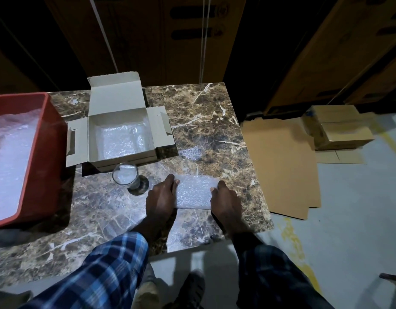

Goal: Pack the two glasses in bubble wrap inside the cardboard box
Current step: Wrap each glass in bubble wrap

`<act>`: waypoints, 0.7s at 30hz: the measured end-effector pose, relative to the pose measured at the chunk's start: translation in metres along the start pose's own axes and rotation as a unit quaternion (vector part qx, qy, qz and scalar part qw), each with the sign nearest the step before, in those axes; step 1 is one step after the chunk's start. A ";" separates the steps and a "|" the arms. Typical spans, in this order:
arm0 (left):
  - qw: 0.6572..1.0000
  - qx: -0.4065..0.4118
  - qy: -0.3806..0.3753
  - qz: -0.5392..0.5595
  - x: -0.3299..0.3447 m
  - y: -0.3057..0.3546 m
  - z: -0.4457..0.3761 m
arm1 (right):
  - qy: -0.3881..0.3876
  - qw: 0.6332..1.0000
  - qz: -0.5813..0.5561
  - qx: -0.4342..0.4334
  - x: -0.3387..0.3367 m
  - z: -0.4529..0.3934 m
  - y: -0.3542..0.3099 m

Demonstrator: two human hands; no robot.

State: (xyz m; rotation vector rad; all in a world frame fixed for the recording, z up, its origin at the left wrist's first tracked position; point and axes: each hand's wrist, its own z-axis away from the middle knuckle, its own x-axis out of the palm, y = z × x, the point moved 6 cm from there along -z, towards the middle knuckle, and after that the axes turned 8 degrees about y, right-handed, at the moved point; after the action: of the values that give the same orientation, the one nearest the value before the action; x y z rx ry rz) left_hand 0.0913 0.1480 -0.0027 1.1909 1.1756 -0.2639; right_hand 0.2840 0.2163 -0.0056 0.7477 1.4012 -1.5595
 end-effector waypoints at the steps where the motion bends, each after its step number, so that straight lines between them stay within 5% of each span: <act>1: 1.000 0.007 -0.002 -0.017 0.001 0.002 0.000 | 0.004 1.000 0.000 -0.003 0.002 -0.001 -0.001; 11: 0.997 -0.043 0.010 -0.066 0.005 0.002 -0.002 | 0.058 0.997 0.030 -0.044 0.006 -0.002 -0.008; 16: 0.990 0.056 0.059 -0.114 0.005 0.005 0.001 | 0.148 0.961 0.120 -0.201 -0.001 0.006 -0.024; 21: 0.961 0.219 0.079 -0.147 0.003 0.016 0.009 | 0.095 0.936 0.084 -0.327 0.019 0.028 -0.020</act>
State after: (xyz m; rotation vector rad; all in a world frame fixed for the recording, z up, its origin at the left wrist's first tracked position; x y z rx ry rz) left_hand 0.1095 0.1482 0.0035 1.4364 1.4861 -0.6938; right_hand 0.2614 0.1847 -0.0083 0.5889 1.8077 -0.8132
